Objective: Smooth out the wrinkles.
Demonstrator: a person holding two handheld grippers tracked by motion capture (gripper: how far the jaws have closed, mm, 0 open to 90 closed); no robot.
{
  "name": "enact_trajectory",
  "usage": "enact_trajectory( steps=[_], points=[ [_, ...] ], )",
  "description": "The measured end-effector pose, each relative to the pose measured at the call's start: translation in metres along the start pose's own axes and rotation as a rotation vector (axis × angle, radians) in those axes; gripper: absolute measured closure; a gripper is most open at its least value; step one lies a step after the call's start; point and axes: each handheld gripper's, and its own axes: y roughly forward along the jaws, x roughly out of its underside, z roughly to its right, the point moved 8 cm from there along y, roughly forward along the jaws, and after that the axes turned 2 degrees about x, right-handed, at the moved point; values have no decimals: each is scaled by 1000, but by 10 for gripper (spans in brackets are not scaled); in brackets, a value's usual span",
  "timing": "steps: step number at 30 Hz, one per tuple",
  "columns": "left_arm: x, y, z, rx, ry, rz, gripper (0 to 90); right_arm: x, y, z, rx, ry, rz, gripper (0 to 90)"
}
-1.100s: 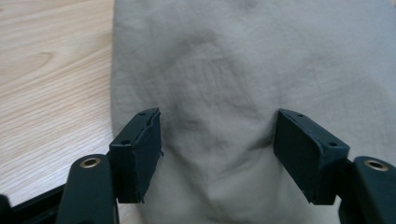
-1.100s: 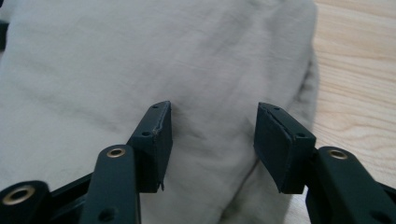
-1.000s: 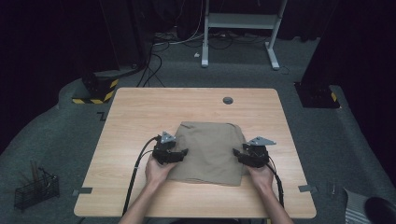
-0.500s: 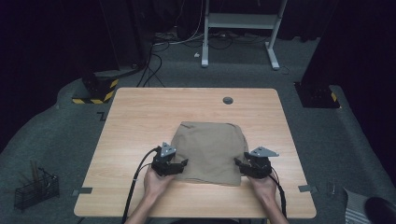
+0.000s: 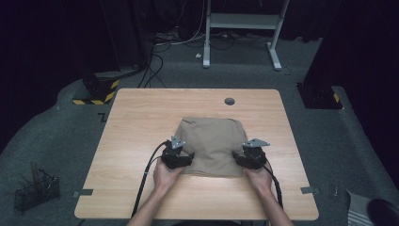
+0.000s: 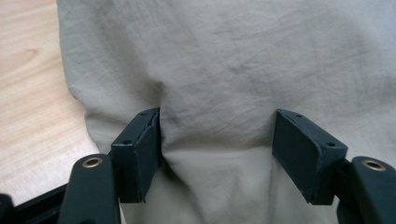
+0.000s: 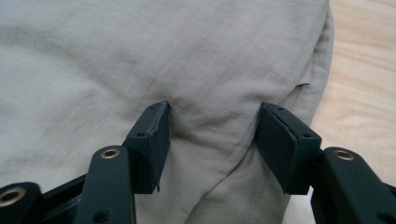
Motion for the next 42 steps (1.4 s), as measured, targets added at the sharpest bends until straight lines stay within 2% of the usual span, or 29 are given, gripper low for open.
enact_trajectory(
  steps=[6, 11, 12, 15, 20, 25, 29, 32, 42],
  points=[
    [-7, 7, -10, -12, -16, 1, 329, -10, 11, 2, 8, 2, 1, 430],
    [-9, 4, -16, -13, -37, 16, 333, -11, 12, 2, 1, 7, 0, 430],
    [-10, 1, -16, -10, -32, 28, 332, -11, 11, 2, 1, 12, 0, 431],
    [-13, -11, -17, 10, -36, 56, 332, -13, -1, 4, -4, 25, 46, 436],
    [-16, -35, -26, -6, -37, 90, 332, -12, -22, 13, 4, 42, 85, 439],
    [-16, -53, -34, -13, -48, 124, 333, -5, -37, 24, 14, 87, 115, 444],
    [-12, -62, -39, -16, -50, 130, 334, -1, -45, 31, 22, 104, 126, 446],
    [-7, -67, -44, -15, -66, 131, 336, 3, -50, 35, 24, 121, 139, 449],
    [11, -81, -60, -31, -116, 128, 341, 19, -62, 48, 59, 165, 130, 456]
  ],
)
